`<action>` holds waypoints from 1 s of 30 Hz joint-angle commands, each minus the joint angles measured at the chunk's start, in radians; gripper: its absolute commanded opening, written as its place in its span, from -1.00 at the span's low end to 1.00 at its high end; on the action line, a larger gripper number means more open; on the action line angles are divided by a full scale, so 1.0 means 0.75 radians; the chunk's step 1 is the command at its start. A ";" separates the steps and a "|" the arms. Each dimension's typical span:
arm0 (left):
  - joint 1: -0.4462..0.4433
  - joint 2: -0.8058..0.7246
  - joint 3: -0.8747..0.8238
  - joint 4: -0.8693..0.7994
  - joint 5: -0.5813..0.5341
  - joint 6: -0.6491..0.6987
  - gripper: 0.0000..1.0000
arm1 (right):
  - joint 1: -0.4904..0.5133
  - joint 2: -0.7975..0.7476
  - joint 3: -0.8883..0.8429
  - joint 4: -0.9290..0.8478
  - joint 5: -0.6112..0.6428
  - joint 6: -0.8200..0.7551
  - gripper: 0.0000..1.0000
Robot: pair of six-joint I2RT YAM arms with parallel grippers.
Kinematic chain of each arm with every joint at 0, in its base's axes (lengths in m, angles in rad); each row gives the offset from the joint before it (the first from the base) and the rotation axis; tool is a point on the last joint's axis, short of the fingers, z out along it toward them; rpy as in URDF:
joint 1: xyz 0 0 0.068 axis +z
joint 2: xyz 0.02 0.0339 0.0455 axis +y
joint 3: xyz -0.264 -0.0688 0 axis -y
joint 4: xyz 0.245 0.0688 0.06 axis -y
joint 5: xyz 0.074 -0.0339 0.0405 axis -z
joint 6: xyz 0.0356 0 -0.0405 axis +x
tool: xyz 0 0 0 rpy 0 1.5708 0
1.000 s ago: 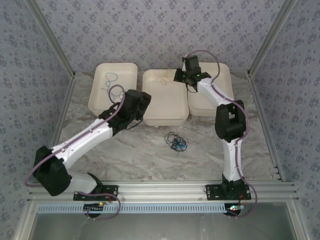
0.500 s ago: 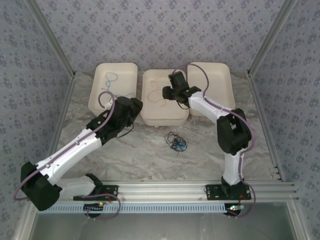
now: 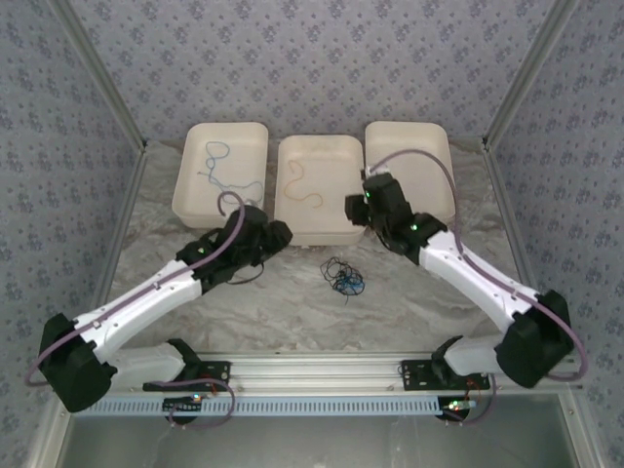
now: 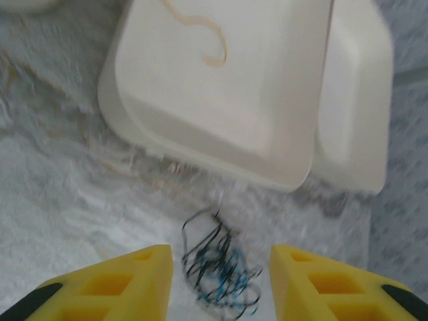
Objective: Untangle the cables
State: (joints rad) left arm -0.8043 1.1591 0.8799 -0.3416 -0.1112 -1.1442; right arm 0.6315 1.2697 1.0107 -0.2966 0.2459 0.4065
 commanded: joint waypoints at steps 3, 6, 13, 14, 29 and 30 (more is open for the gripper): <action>-0.113 0.070 -0.184 0.242 0.127 0.093 -0.23 | 0.059 -0.234 -0.348 -0.104 -0.022 0.117 -0.08; -0.192 0.141 -0.207 0.330 0.134 0.121 -0.30 | 0.057 -0.219 -0.407 -0.133 -0.104 0.120 -0.10; -0.343 0.353 -0.132 0.399 0.092 0.165 -0.26 | 0.136 -0.237 -0.518 -0.107 -0.108 0.255 -0.20; -0.351 0.385 -0.121 0.400 0.087 0.157 -0.24 | 0.149 -0.237 -0.525 -0.113 -0.094 0.261 -0.22; -0.236 0.661 -0.022 0.534 0.046 0.156 -0.03 | 0.134 -0.290 -0.548 -0.061 -0.116 0.286 -0.23; -0.227 0.672 -0.011 0.536 0.039 0.168 -0.04 | 0.133 -0.299 -0.552 -0.054 -0.118 0.286 -0.23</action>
State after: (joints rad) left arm -0.9909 1.6360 0.8310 0.0212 -0.0658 -1.0462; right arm 0.7372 1.0763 0.5987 -0.3523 0.1600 0.6029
